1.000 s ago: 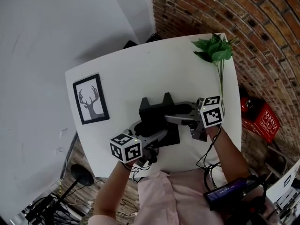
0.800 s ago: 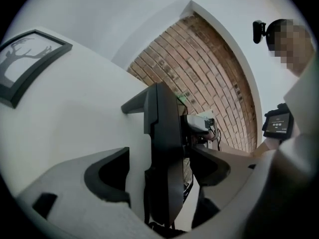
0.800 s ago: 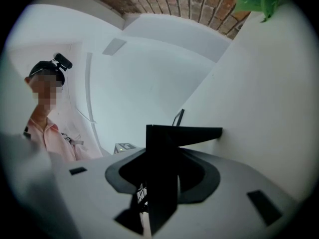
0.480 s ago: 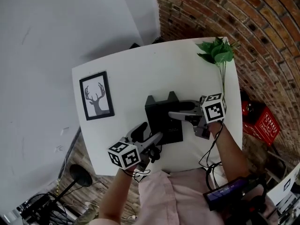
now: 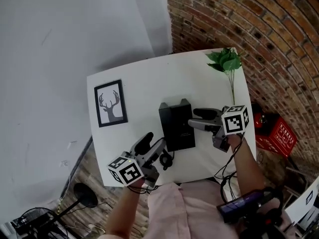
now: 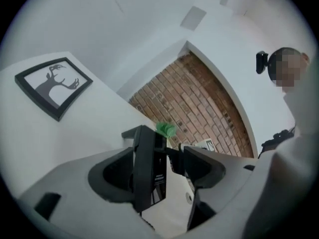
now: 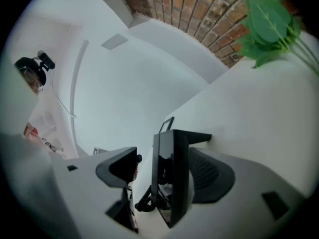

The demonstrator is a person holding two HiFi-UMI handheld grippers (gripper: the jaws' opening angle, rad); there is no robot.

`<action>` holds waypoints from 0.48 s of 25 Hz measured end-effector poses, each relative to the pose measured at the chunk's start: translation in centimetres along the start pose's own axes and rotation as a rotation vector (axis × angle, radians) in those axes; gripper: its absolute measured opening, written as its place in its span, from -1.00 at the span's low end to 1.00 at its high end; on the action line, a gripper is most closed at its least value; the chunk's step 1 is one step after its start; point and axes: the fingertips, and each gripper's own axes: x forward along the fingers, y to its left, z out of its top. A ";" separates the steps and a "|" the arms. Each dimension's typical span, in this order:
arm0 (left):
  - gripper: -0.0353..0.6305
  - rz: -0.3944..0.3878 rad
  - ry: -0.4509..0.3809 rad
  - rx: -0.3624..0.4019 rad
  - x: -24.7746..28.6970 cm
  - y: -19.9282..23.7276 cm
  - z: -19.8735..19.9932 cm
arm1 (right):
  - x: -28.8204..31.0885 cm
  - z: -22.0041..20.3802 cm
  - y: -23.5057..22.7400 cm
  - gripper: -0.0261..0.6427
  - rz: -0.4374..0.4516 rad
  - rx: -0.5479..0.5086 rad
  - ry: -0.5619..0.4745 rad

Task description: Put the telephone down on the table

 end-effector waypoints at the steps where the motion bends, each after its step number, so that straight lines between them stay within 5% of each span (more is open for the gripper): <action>1: -0.01 0.000 -0.031 0.018 -0.5 -0.7 1.1 | -0.7 0.6 1.0 0.06 -0.017 -0.033 -0.028; 8: -0.41 0.040 -0.355 0.472 -3.5 -9.5 13.9 | -5.0 9.9 12.2 -0.47 -0.198 -0.499 -0.339; 12: -0.80 0.165 -0.506 0.735 -7.2 -15.7 18.7 | -6.6 11.8 18.7 -0.89 -0.331 -0.720 -0.482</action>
